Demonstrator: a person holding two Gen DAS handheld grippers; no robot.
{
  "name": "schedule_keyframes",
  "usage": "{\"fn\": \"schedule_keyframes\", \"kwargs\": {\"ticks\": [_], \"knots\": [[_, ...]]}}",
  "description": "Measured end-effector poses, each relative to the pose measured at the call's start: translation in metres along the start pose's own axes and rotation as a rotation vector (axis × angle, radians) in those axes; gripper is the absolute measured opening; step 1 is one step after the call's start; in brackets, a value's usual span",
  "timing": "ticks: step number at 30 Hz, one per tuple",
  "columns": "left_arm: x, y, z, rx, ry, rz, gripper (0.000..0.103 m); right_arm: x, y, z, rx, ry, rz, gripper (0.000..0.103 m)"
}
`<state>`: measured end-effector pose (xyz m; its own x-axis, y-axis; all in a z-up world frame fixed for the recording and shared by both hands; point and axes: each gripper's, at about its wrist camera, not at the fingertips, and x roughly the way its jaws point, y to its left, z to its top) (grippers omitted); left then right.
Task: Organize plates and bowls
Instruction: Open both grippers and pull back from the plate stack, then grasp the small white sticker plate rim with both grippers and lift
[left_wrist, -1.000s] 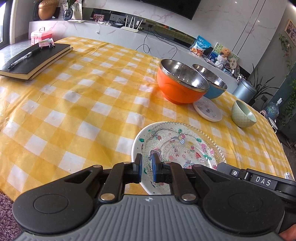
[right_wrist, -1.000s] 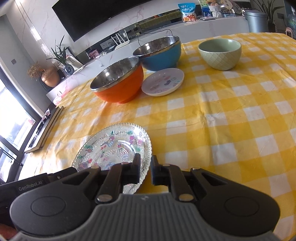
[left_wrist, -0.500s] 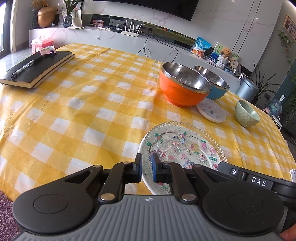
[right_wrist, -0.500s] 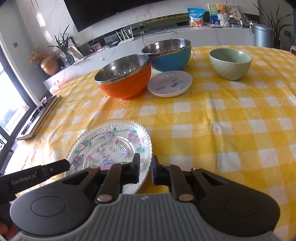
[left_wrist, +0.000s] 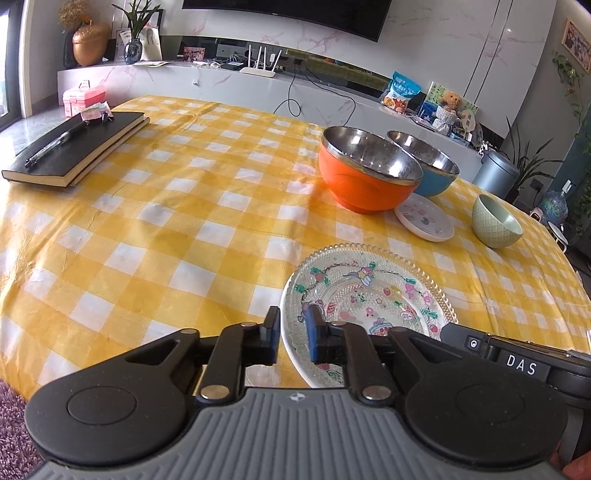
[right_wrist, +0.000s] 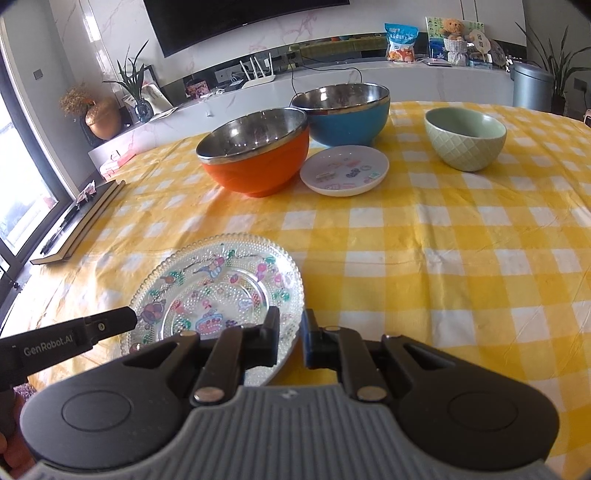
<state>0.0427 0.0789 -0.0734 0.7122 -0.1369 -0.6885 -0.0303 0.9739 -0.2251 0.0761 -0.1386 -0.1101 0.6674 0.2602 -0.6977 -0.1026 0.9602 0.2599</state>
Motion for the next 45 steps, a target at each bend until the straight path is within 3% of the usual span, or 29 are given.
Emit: {"fn": "schedule_keyframes", "kwargs": {"ticks": [3,5,8,16,22,23,27,29,39,45], "knots": [[-0.004,0.002,0.001,-0.006,-0.017,0.007,0.027,-0.002,-0.001,0.000,0.005,-0.007,0.005,0.015],[-0.007,0.002,0.004,-0.010,-0.035,0.017,0.030,-0.005,-0.002,0.001,0.009,-0.016,0.005,0.023],[-0.012,0.000,0.009,-0.013,-0.062,0.020,0.033,-0.009,-0.006,0.004,0.019,-0.035,-0.003,0.024],[-0.006,-0.035,0.030,0.023,-0.065,-0.071,0.037,-0.013,-0.028,0.014,0.074,-0.080,-0.033,0.033],[0.015,-0.072,0.040,0.077,-0.041,-0.127,0.038,-0.016,-0.049,0.022,0.108,-0.121,-0.072,0.053],[0.019,-0.077,0.042,0.081,-0.038,-0.134,0.040,-0.017,-0.053,0.024,0.117,-0.129,-0.075,0.062],[0.036,-0.093,0.048,0.086,-0.024,-0.152,0.042,-0.015,-0.064,0.033,0.115,-0.150,-0.116,0.072],[0.045,-0.099,0.052,0.076,-0.014,-0.164,0.047,-0.013,-0.069,0.038,0.115,-0.164,-0.136,0.082],[0.085,-0.115,0.067,0.021,0.030,-0.183,0.053,0.010,-0.090,0.064,0.102,-0.224,-0.215,0.078],[0.109,-0.119,0.071,0.002,0.054,-0.180,0.053,0.032,-0.101,0.078,0.124,-0.184,-0.171,0.054]]}}
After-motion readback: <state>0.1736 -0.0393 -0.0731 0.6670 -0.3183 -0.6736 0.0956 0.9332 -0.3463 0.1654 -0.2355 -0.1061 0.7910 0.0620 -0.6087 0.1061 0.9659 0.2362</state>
